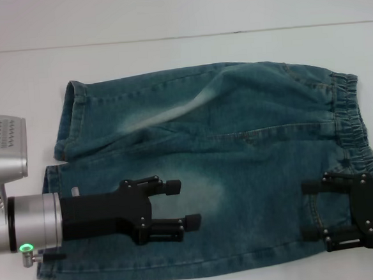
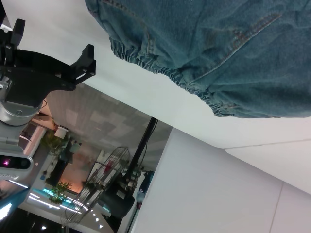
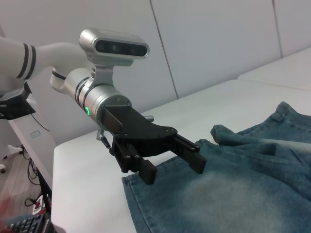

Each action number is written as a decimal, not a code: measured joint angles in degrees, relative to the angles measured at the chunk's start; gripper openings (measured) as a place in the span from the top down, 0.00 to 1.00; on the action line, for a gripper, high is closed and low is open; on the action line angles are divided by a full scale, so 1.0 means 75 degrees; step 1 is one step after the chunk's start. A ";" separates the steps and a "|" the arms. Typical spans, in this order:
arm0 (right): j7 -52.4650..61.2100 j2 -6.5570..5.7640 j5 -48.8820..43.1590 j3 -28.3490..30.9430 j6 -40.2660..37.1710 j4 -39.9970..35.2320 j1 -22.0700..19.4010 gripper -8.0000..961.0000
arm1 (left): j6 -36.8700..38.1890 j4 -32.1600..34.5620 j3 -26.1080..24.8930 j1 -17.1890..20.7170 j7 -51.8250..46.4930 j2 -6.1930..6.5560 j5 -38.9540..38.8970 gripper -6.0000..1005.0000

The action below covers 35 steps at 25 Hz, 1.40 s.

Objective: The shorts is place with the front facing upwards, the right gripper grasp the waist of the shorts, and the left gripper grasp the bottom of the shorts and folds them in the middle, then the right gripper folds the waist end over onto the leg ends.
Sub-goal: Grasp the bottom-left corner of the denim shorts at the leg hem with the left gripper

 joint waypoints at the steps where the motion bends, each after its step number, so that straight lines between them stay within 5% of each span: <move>1: 0.0001 0.0002 -0.0005 -0.0007 0.0000 0.0003 -0.0001 0.04 | -0.0002 0.0000 0.0012 0.0000 -0.0001 0.0000 0.0001 0.13; 11: -0.0051 0.0056 -0.0019 0.0014 0.0014 -0.0004 -0.0016 0.03 | -0.0051 0.0037 0.0000 0.0058 0.0088 -0.0008 -0.0004 0.13; 17: -0.0309 0.0069 0.0009 0.0211 -0.0024 0.0044 -0.0056 0.03 | 0.0031 0.0271 -0.0573 0.0327 0.0455 -0.0026 -0.0401 0.15; 23: -0.0264 0.0071 0.0013 0.0218 -0.0035 0.0046 -0.0043 0.03 | 0.0179 0.1458 -0.0705 0.0912 -0.1181 0.0068 -0.0010 0.15; 28: -0.0259 0.0071 0.0013 0.0240 -0.0036 0.0045 -0.0041 0.03 | 0.1288 0.2551 -0.1191 0.1663 -0.1774 0.0141 0.0099 0.15; 35: -0.0245 0.0081 0.0012 0.0252 -0.0036 0.0056 -0.0048 0.03 | 0.2059 0.3194 -0.1867 0.1937 -0.2979 0.0308 0.1060 0.15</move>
